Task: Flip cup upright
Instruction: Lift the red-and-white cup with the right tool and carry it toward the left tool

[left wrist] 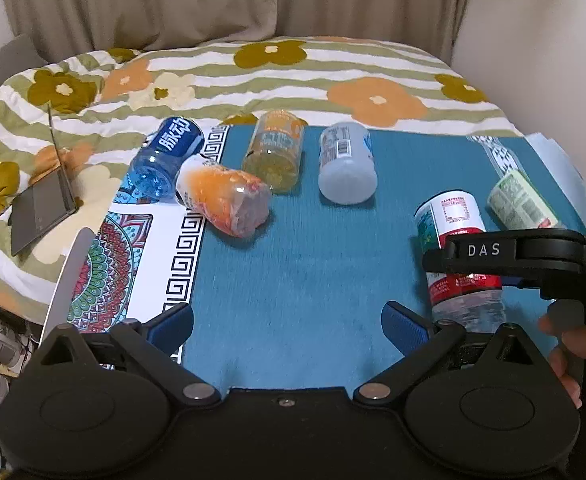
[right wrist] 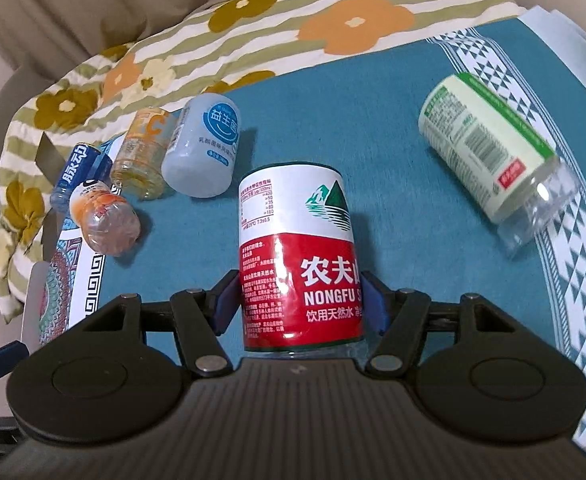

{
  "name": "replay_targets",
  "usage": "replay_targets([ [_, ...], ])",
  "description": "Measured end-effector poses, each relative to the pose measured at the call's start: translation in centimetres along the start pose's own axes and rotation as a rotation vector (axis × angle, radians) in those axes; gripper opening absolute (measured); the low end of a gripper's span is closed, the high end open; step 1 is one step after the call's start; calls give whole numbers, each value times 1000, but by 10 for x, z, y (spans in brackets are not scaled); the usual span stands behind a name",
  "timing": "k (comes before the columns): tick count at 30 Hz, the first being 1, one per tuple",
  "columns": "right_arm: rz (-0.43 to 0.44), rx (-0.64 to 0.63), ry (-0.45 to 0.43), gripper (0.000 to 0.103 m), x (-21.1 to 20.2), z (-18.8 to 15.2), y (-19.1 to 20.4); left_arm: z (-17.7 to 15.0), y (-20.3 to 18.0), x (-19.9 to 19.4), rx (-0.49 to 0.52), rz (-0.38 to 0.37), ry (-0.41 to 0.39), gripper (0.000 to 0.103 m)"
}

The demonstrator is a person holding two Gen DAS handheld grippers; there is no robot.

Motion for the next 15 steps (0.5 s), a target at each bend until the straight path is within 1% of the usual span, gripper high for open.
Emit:
replay_targets([
  [3, -18, 15, 6, 79, 3, -4, 0, -3, 3, 1, 4, -15, 8, 102],
  [5, -29, 15, 10, 82, 4, -6, 1, -3, 4, 2, 8, -21, 10, 102],
  [7, -44, 17, 17, 91, 5, -7, 2, -2, 6, 2, 12, -26, 10, 102],
  [11, -53, 26, 17, 101, 2, -7, 0, 0, 7, 1, 14, -34, 6, 102],
  [15, -45, 26, 20, 102, -2, -5, 1, 3, 8, 0, 13, -37, -1, 102],
])
Point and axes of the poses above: each gripper's, at about its wrist camera, not at the fingertips, and x roughly the way its jaws point, y to its left, z to its top, the point moved 4 cm from there along x, roughly the way its jaws point, and after that the axes turned 12 degrees about -y, right-handed, at the moved point
